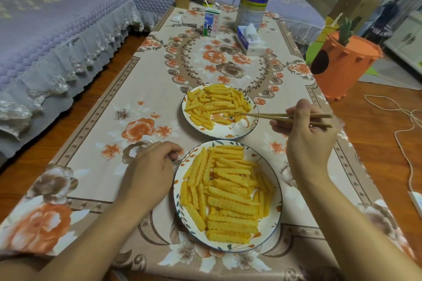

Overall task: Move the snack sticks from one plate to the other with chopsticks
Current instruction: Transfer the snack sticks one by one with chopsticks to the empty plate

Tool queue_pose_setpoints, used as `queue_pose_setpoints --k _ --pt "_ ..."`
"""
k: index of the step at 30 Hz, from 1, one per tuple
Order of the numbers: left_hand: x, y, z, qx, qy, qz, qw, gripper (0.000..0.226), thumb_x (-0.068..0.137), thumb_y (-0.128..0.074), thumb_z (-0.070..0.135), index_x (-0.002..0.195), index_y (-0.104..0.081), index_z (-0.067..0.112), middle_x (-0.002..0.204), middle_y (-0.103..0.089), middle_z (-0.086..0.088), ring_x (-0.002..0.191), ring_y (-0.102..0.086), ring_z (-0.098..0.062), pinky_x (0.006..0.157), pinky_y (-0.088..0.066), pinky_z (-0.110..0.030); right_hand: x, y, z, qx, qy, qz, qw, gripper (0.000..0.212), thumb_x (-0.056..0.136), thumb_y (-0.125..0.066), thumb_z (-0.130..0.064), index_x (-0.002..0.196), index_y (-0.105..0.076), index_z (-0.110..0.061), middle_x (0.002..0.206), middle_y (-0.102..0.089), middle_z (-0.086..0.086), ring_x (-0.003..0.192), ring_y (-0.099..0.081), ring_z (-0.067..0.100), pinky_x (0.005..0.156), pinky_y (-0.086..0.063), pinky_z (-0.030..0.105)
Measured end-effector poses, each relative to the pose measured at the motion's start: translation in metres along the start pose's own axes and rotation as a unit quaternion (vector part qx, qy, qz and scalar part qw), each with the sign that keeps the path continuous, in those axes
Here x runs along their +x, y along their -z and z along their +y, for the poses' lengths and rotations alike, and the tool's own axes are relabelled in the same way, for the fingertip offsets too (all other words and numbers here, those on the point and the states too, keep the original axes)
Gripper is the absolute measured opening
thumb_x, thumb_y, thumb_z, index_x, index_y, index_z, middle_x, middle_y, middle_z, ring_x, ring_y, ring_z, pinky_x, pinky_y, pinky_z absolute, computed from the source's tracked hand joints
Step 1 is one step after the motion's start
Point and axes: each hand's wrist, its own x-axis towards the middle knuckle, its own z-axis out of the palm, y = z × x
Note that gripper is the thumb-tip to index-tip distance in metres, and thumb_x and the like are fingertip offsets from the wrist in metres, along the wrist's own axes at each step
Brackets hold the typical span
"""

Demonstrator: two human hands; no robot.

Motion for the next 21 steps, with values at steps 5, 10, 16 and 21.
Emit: queue_pose_setpoints --k 5,10,16,21 --pt "0.0 -0.001 0.002 0.009 -0.001 -0.003 1.0 0.042 0.097 -0.044 0.001 0.113 -0.071 0.028 0.101 -0.065 0.015 0.098 -0.053 -0.008 0.077 -0.043 -0.03 0.002 -0.006 0.006 0.022 -0.036 -0.005 0.999 0.032 0.106 -0.054 -0.031 0.087 -0.063 -0.006 0.078 -0.067 0.017 0.075 -0.075 0.04 0.076 -0.064 0.048" --pt "0.0 0.0 0.0 0.007 -0.001 -0.005 1.0 0.043 0.096 -0.043 0.0 0.113 -0.072 0.027 0.101 -0.066 0.015 0.097 -0.053 -0.007 0.075 -0.042 -0.024 0.008 -0.003 0.002 0.031 -0.058 0.013 0.998 0.035 0.109 -0.049 -0.027 0.084 -0.062 -0.007 0.084 -0.067 0.033 0.069 -0.074 0.036 0.073 -0.065 0.045" --pt "0.003 0.003 0.0 -0.004 -0.007 0.01 1.0 0.042 0.095 -0.044 -0.003 0.108 -0.073 0.025 0.096 -0.067 0.014 0.096 -0.056 -0.007 0.074 -0.037 -0.012 0.019 0.018 -0.034 0.077 -0.1 0.028 0.992 0.04 0.11 -0.043 -0.028 0.081 -0.059 -0.006 0.055 -0.067 0.005 0.057 -0.073 0.025 0.058 -0.063 0.033" --pt "0.004 0.005 0.002 -0.007 -0.002 0.014 1.0 0.041 0.095 -0.044 -0.002 0.112 -0.073 0.021 0.097 -0.066 0.01 0.098 -0.056 -0.009 0.08 -0.039 -0.023 0.013 0.028 -0.06 0.064 -0.223 -0.113 0.966 0.042 0.109 -0.045 -0.032 0.083 -0.06 -0.003 0.056 -0.063 0.006 0.055 -0.071 0.023 0.053 -0.061 0.027"
